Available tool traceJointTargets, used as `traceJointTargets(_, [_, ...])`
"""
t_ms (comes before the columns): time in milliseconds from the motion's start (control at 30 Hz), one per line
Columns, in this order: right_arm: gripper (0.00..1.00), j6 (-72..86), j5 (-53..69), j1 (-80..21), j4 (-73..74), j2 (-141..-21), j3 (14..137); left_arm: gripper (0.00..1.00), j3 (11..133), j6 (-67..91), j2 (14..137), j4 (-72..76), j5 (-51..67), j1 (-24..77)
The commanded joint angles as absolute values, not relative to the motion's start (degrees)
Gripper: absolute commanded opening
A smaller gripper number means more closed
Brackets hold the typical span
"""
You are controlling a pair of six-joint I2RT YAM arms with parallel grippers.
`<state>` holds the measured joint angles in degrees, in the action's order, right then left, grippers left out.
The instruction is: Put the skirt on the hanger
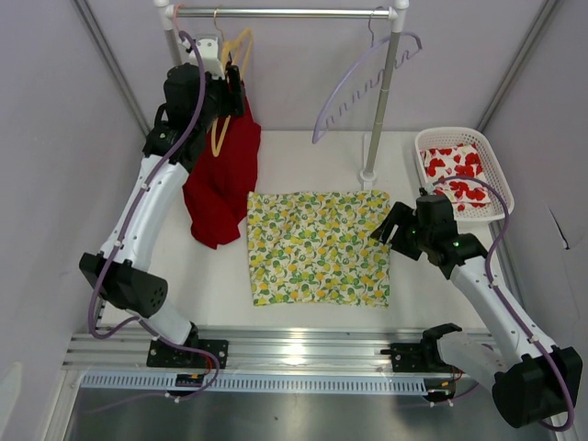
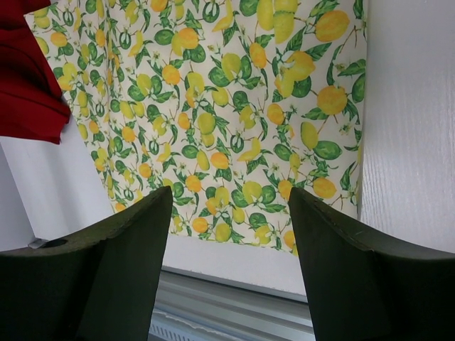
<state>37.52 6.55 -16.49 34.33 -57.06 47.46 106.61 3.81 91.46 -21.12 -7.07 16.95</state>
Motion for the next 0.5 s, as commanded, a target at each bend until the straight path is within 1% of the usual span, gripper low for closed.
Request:
traceJointTargets(0, [0.72, 36.65, 7.03, -16.35, 32.43, -56.34, 48.6, 0.67, 110.12, 2.55, 92.55, -19.69, -4.66, 16.26])
traceJointTargets(167, [0.71, 36.47, 6.86, -16.08, 32.43, -55.9, 47.99, 0.59, 113.81, 2.64, 95.53, -21.44, -4.75, 16.26])
traceJointTargets(233, [0.7, 36.39, 6.94, -16.17, 32.34, -55.72, 47.9, 0.53, 114.52, 2.81, 96.24, -21.53, -4.57, 16.26])
traceJointTargets(300, [0.69, 36.3, 6.85, -16.08, 32.34, -55.72, 47.9, 0.42, 114.7, 2.99, 96.41, -21.45, -4.75, 16.26])
traceJointTargets(333, [0.69, 36.3, 6.86, -16.08, 32.43, -55.81, 47.9, 0.34, 114.78, 2.81, 96.5, -21.36, -4.75, 16.26])
traceJointTargets(367, [0.68, 36.21, 6.86, -16.08, 32.43, -55.9, 47.99, 0.31, 115.05, 2.81, 96.68, -21.53, -5.01, 16.26])
traceJointTargets(433, [0.68, 36.12, 7.03, -16.08, 32.52, -55.9, 47.99, 0.22, 116.27, 2.55, 97.29, -22.32, -5.19, 16.26])
traceJointTargets(467, [0.68, 36.04, 6.94, -16.08, 32.52, -55.9, 47.99, 0.14, 116.45, 2.37, 97.38, -22.41, -5.19, 16.26])
